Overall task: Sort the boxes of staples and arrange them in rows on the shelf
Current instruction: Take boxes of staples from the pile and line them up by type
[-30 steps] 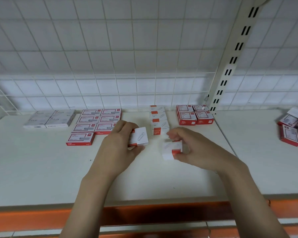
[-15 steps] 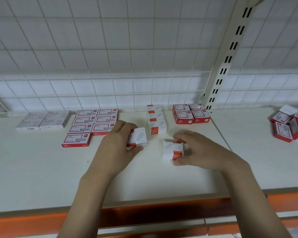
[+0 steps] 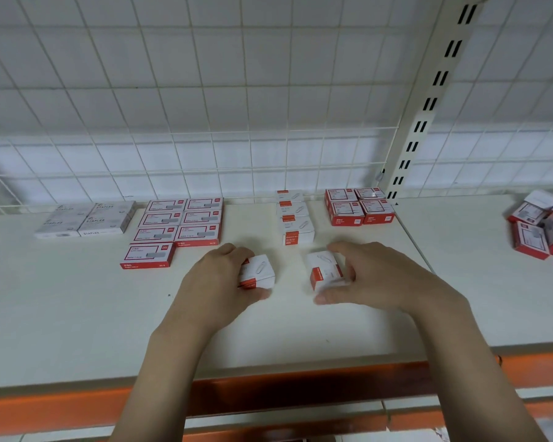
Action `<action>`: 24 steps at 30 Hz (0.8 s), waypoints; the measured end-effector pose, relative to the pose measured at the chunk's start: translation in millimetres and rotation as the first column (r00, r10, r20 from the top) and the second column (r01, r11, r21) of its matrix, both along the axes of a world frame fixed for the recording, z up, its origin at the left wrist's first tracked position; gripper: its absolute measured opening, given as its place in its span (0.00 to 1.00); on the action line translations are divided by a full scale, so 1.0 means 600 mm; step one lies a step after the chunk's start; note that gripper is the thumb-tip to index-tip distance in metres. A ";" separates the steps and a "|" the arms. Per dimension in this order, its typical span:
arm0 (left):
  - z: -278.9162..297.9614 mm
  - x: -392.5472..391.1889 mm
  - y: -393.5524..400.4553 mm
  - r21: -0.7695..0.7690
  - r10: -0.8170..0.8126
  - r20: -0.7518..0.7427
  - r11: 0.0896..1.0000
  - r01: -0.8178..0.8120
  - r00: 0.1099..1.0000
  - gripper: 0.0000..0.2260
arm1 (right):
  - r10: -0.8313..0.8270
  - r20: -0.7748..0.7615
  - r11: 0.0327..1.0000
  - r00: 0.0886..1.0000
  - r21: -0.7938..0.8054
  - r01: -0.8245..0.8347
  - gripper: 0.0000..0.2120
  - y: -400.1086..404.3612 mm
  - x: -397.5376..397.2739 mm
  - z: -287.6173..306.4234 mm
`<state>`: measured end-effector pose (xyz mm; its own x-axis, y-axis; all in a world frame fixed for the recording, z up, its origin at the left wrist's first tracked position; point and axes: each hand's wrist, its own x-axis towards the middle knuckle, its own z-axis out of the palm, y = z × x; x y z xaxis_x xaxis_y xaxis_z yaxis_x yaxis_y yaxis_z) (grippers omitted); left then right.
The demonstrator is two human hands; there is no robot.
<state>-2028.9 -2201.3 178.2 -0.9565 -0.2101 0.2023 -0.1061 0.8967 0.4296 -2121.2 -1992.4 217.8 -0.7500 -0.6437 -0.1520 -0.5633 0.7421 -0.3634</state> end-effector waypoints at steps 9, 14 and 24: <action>-0.004 0.005 0.001 -0.109 0.022 0.040 0.994 -0.018 0.999 0.22 | 0.074 0.034 0.995 0.997 -0.075 -0.071 0.30 -0.005 -0.015 -0.017; -0.009 0.004 0.001 -0.134 0.043 0.027 0.990 -0.039 0.999 0.22 | -0.053 -0.173 0.998 0.984 0.012 0.056 0.33 -0.019 -0.002 -0.015; -0.004 0.012 0.008 0.066 -0.023 -0.025 0.997 0.024 0.999 0.21 | 0.037 -0.091 0.992 0.995 -0.117 -0.047 0.17 -0.012 -0.025 -0.031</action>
